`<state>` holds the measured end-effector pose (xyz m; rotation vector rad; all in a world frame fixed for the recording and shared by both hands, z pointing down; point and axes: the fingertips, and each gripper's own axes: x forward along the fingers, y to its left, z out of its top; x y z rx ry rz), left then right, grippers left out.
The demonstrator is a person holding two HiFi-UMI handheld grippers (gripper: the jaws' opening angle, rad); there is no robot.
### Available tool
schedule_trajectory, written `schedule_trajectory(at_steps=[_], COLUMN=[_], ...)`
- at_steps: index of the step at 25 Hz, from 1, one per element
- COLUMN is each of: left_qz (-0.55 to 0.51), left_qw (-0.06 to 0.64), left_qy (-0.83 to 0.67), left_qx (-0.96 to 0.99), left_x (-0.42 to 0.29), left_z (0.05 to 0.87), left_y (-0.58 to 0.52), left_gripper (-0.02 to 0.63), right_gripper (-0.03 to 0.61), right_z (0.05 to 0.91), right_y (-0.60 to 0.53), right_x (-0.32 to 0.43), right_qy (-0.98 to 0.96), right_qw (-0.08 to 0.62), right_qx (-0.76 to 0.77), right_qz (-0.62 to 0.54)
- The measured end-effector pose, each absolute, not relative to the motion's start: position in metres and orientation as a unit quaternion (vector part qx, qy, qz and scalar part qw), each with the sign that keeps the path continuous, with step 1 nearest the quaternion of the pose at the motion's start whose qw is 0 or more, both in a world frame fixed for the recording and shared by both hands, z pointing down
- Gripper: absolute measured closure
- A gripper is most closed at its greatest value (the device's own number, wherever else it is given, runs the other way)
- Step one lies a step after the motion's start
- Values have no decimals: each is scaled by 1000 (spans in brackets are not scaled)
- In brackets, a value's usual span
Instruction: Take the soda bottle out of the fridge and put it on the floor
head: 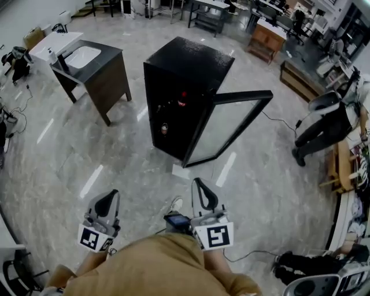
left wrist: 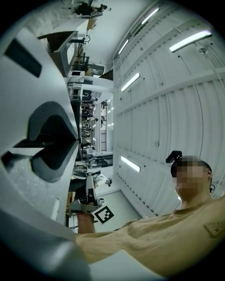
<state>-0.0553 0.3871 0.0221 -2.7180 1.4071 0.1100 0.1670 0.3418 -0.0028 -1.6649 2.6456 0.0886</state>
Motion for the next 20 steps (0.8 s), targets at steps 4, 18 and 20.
schedule_trajectory(at_steps=[4, 18, 20], left_qz=[28, 19, 16], left_qw=[40, 19, 18], left_qy=[444, 441, 443], left_qx=[-894, -897, -896], left_x=[-16, 73, 74], left_z=[18, 18, 18], left_y=[312, 155, 149], left_gripper=[612, 612, 612], right_gripper=[577, 577, 577], right_z=[5, 18, 19], right_y=[278, 113, 104], right_x=[194, 238, 235], right_qy=[848, 873, 876], right_qw=[6, 10, 12], right_qx=[-531, -487, -482], right_qz=[9, -5, -4])
